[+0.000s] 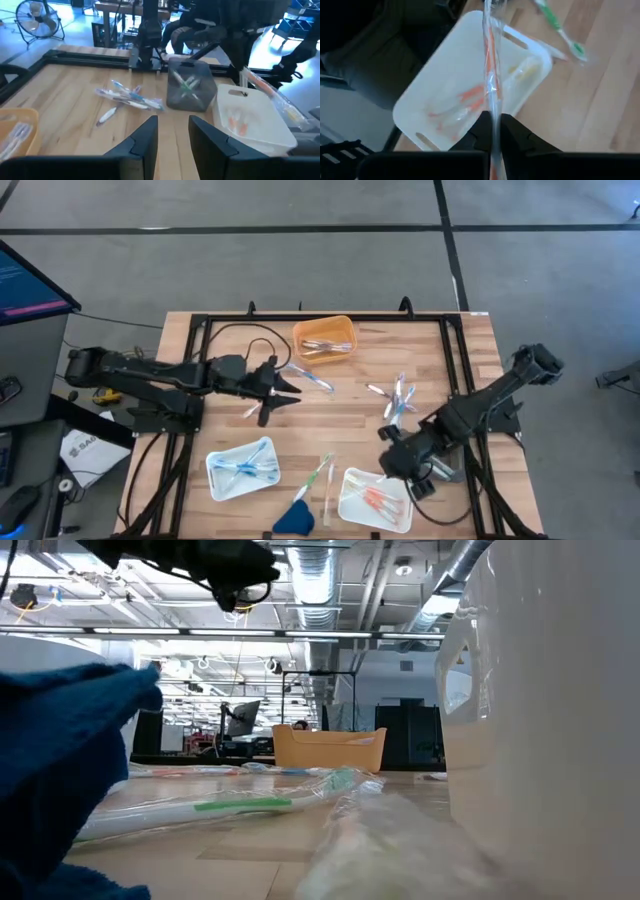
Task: Pick & Place Toothbrushes
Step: Put the orange toothbrush into the right white bin
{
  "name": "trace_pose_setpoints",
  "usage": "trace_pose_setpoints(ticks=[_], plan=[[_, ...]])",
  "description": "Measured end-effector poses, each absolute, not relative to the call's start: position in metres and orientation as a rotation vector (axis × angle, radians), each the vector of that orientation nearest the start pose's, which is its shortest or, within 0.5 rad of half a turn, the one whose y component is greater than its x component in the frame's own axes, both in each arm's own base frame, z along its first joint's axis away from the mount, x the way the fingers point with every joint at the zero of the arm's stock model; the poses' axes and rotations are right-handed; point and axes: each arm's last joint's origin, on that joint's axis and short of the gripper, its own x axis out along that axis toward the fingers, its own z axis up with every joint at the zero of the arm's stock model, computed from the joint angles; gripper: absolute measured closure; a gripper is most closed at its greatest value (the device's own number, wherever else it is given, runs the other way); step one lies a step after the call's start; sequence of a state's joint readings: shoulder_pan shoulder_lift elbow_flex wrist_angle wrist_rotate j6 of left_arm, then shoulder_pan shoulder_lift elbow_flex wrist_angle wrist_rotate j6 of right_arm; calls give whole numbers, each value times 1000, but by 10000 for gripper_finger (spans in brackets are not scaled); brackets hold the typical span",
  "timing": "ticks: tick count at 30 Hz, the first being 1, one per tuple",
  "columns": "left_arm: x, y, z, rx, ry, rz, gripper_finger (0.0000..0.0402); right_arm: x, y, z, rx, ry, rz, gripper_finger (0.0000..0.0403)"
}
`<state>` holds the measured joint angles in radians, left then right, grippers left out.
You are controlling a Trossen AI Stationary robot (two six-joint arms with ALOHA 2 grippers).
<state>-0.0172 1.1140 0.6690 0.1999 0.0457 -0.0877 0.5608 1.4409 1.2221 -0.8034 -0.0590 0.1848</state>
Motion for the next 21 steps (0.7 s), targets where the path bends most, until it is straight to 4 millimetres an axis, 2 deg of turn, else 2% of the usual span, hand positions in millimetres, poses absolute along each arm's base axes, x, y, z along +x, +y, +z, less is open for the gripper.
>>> trace_pose_setpoints(ticks=[4, 12, 15, 21], plan=[[244, -8, 267, -90, 235, -68, 299, 249, 166, 284, -65, 1019, 471, 392], [245, -18, 272, -86, 183, -111, 298, 258, 173, 274, 2, 1029, 435, 389], [245, -23, 274, -87, 172, -133, 298, 263, 179, 274, 7, 984, 435, 389], [244, -33, 276, -89, 149, -175, 298, 256, 194, 266, 4, 1002, 411, 392]])
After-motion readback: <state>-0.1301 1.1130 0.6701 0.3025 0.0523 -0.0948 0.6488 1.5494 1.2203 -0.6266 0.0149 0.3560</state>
